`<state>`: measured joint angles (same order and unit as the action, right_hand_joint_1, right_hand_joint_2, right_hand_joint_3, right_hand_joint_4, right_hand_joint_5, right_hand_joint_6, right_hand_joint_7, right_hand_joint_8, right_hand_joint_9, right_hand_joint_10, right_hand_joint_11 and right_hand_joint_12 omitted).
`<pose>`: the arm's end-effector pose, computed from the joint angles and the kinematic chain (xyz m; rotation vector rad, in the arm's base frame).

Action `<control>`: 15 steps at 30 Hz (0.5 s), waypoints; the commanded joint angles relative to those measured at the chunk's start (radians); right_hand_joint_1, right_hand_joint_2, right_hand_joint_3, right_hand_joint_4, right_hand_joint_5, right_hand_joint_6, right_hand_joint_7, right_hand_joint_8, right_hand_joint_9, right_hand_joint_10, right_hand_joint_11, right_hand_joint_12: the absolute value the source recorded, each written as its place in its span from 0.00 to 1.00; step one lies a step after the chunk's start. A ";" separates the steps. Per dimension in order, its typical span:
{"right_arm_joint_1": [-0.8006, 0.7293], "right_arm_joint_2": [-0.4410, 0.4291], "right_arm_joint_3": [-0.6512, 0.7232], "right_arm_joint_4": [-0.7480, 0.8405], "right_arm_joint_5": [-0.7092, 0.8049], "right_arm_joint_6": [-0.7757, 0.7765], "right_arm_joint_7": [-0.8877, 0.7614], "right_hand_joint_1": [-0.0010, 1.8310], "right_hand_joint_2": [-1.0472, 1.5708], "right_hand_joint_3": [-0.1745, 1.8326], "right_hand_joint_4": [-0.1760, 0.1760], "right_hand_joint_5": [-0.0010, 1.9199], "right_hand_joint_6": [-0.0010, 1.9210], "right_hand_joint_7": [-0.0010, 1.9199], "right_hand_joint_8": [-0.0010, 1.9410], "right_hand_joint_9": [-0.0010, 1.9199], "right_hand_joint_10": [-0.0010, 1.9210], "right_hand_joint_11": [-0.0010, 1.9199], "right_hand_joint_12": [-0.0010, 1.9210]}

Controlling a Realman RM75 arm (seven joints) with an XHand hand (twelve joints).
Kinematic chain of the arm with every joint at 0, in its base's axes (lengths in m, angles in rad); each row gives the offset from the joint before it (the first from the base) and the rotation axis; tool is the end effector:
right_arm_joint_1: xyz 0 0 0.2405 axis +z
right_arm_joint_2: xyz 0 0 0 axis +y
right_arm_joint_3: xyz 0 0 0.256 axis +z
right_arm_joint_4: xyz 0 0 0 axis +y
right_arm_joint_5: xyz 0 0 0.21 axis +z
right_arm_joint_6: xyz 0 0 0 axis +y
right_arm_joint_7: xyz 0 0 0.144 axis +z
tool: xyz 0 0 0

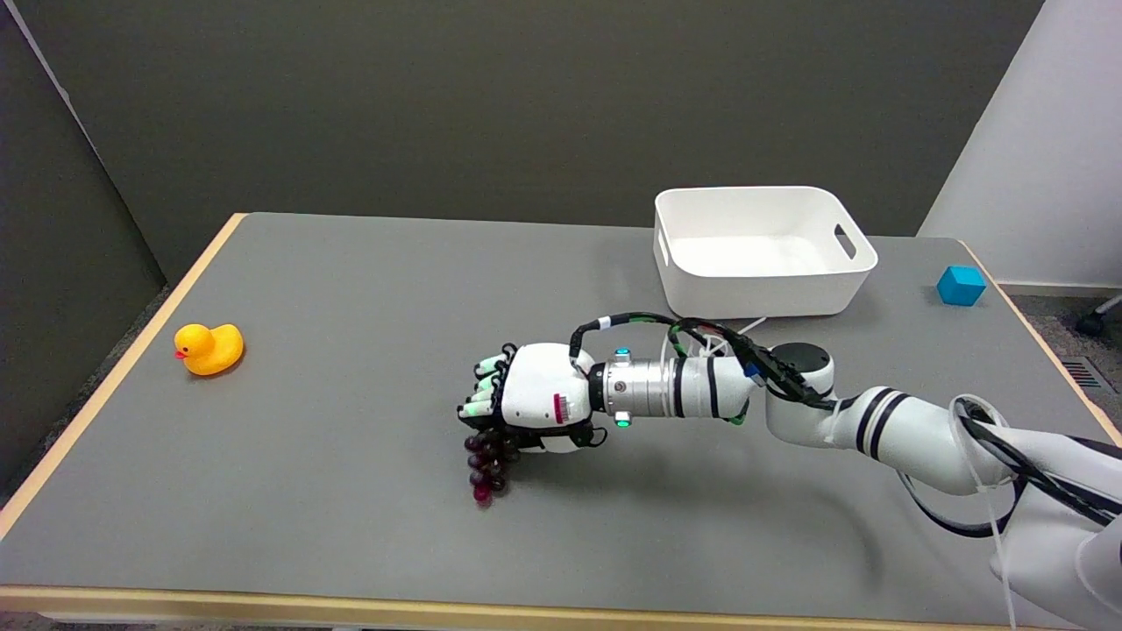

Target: Pick up the grape.

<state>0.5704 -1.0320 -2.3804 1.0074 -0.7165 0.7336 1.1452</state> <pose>-0.2881 -0.3818 0.1990 2.5951 0.1343 -0.3587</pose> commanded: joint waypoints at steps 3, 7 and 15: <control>0.000 -0.015 0.032 -0.036 0.025 0.002 0.001 0.71 0.85 0.20 0.17 0.26 0.86 0.36 0.77 0.36 0.84 0.31 0.95; -0.001 -0.014 0.125 -0.011 0.021 0.002 -0.005 0.72 0.84 0.22 0.18 0.28 0.85 0.37 0.75 0.37 0.82 0.35 0.94; 0.013 0.030 0.431 0.148 -0.032 -0.110 -0.007 0.73 0.81 0.25 0.09 0.31 0.82 0.43 0.69 0.40 0.78 0.39 0.92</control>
<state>0.5710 -1.0413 -2.3068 0.9931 -0.7028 0.7324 1.1443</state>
